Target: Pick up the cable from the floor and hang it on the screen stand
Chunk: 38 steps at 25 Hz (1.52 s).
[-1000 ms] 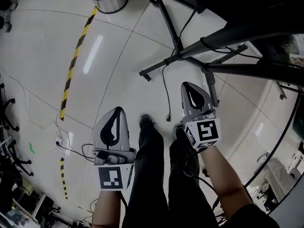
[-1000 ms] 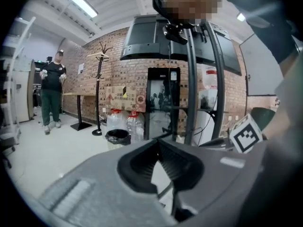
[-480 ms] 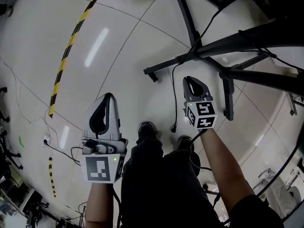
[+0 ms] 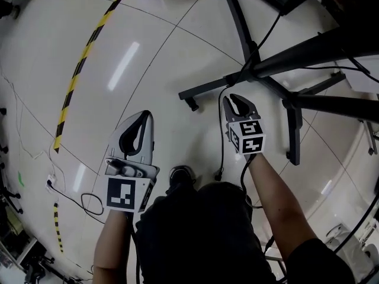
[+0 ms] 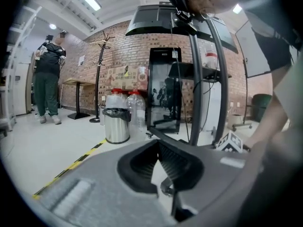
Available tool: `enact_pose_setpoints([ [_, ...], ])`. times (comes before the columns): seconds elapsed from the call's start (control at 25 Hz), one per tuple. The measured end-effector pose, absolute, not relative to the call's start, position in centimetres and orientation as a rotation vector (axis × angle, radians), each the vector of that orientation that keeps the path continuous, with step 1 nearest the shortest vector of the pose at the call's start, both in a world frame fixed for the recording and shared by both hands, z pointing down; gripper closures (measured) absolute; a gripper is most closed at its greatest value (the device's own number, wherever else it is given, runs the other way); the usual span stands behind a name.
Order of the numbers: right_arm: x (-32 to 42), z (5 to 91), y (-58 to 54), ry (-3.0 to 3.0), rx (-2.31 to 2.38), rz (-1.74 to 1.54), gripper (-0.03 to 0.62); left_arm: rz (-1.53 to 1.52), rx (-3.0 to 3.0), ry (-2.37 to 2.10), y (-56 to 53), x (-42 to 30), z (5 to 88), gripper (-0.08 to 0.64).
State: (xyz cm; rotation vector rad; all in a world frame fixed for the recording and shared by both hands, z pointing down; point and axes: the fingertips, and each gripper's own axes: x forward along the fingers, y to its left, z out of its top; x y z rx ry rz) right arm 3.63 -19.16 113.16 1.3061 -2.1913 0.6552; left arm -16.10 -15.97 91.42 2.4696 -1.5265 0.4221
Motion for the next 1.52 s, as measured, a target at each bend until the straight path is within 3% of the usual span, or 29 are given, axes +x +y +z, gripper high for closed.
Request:
enact_pose_setpoints([
  [0.48,2.9,122.2,-19.2,-2.130,1.128,0.701,0.422,0.366,2.455,-1.556,-17.8,-17.3,93.5,0.555],
  [0.76,1.6,122.6,-20.7,-2.153,1.135,0.718,0.423,0.362,2.467,-1.498,-18.2,-16.4,94.7,0.555],
  [0.84,1.4,122.7,-21.0,-2.151,1.136,0.727,0.441,0.364,2.469,-1.479,-18.2,-16.0,94.9,0.556],
  [0.92,1.6,123.0,-21.3,-2.128,1.138,0.715,0.525,0.368,2.475,-1.466,-18.4,-15.6,95.1,0.555],
  [1.04,2.2,123.0,-21.1,-2.097,1.140,0.726,0.555,0.366,2.474,-1.455,-18.6,-15.4,95.4,0.555],
  [1.24,2.5,120.6,-19.7,-2.120,1.118,0.723,0.561,0.371,2.481,-1.451,-18.7,-15.0,94.5,0.555],
  [1.52,1.1,110.0,-17.9,-2.221,1.087,0.637,0.561,0.341,2.405,-1.464,-18.0,-14.6,88.2,0.555],
])
